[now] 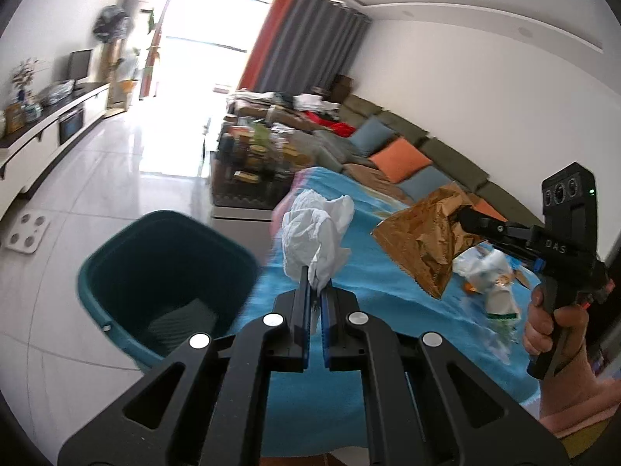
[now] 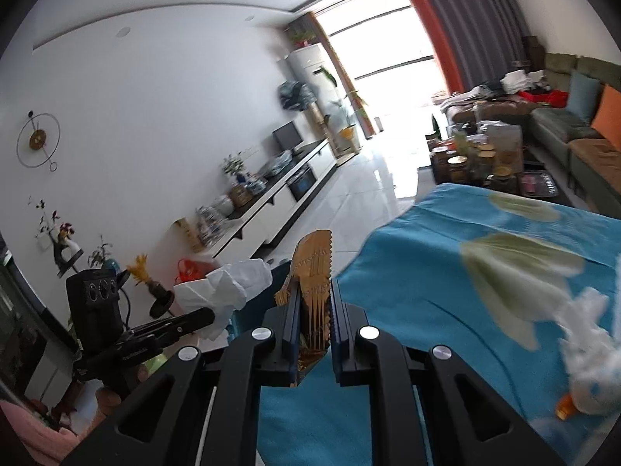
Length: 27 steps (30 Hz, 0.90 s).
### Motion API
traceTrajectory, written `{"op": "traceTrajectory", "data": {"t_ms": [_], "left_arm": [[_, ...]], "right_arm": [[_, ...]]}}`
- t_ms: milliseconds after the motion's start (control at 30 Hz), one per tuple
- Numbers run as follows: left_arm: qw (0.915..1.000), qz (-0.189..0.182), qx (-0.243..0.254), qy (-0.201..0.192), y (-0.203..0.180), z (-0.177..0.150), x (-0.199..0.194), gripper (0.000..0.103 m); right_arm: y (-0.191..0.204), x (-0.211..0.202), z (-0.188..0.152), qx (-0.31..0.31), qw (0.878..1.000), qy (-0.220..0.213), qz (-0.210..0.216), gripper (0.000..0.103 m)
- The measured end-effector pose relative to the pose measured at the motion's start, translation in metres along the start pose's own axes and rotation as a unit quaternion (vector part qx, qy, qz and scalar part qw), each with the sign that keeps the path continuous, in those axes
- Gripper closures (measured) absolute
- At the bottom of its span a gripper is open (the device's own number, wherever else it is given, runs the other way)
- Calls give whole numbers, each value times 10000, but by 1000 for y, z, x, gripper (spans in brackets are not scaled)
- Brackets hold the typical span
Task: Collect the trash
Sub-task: 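Carry the tissue and gold foil wrapper with both grippers over the teal bin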
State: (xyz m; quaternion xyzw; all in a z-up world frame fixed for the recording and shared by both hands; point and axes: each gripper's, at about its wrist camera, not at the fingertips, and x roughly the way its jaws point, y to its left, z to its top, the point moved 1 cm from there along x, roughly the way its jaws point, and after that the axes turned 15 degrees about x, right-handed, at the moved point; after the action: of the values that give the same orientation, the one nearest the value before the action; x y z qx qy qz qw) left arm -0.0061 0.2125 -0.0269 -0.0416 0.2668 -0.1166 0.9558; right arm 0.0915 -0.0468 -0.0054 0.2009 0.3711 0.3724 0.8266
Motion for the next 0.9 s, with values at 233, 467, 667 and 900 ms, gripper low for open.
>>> {"op": "traceTrajectory", "data": {"t_ms": [233, 467, 667, 900], "left_arm": [[9988, 400, -218, 183, 33, -9, -2, 98], [9966, 623, -413, 347, 63, -16, 2, 98], [9945, 733, -583, 471, 79, -22, 8, 98], [9915, 858, -774, 596, 96, -30, 15, 98]], "right_arm": [[16, 39, 6, -22, 9994, 274, 204, 91], [26, 82, 5, 91, 9976, 632, 284, 91], [35, 116, 2, 190, 9957, 877, 236, 91], [39, 149, -5, 262, 9938, 1077, 72, 91]]}}
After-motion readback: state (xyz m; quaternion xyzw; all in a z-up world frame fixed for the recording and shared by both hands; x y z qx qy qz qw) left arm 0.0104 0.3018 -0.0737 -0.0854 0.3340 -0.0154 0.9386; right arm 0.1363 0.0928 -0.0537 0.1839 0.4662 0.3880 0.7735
